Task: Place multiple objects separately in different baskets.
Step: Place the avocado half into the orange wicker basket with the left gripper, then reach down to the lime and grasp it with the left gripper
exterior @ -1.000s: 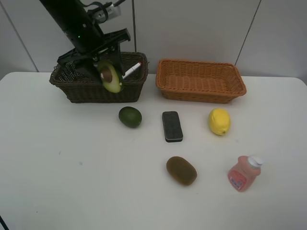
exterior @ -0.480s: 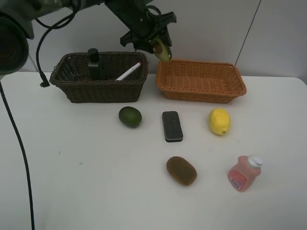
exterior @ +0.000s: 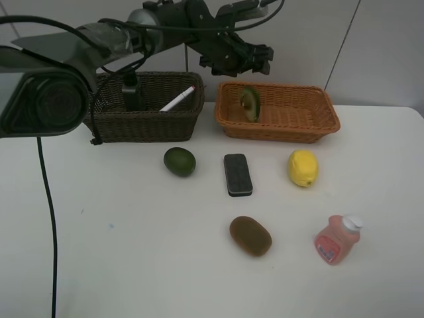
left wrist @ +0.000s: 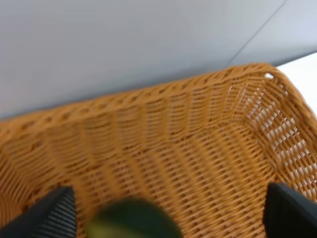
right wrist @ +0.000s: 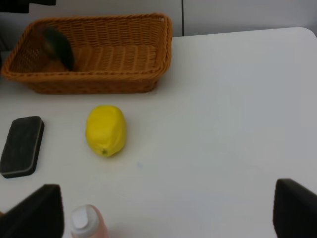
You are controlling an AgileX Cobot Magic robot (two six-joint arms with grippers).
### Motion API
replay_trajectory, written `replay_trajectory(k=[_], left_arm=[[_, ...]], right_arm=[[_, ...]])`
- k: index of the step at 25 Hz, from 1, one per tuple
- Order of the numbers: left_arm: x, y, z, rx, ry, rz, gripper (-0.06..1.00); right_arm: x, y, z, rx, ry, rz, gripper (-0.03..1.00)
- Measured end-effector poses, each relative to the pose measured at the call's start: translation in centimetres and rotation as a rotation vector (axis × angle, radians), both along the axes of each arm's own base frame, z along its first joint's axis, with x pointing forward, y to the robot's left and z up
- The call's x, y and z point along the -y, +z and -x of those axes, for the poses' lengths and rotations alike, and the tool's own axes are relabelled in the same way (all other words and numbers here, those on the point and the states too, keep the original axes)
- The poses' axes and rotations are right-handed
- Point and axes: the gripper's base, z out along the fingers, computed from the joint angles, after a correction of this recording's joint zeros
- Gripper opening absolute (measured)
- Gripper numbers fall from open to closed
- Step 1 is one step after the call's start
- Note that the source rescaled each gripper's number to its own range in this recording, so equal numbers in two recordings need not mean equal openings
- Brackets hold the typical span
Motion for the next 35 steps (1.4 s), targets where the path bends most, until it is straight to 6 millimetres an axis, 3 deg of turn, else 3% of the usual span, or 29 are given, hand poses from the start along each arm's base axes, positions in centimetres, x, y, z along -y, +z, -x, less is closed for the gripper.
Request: replay_trajectory(k=[5,12,15,23,26,30,35], left_arm=[[-0.6,1.4,1.2,-0.086,-0.063,-0.075,1.0],[-2.7,7.9,5.2,-0.238,-0.197,-0.228,1.0],[-3.6,9.8,6.6,-0.257,-0.267,-0.311,1.0],[-4.3,12.2,7.5,-0.226,-0.272,-0.314,1.0],[-5.3,13.3,8.9,-0.226,-0.284,-0.346,1.0],[-7.4,13.1,11.4,-0.211,-0.395,-0.487,1.0],[-9.2,9.2,13.7,-0.217,-0.686,-0.672,1.0]], right_arm=[[0.0,0.0,0.0,0.0,0.0,0.0,1.0],[0.0,0.0,0.0,0.0,0.0,0.0,1.0],[0.0,0.0,0.0,0.0,0.0,0.0,1.0],[0.0,0.0,0.0,0.0,0.0,0.0,1.0],[0.0,0.0,0.0,0.0,0.0,0.0,1.0],[0.0,0.0,0.0,0.0,0.0,0.0,1.0],[0.0,0.0,0.0,0.0,0.0,0.0,1.0]])
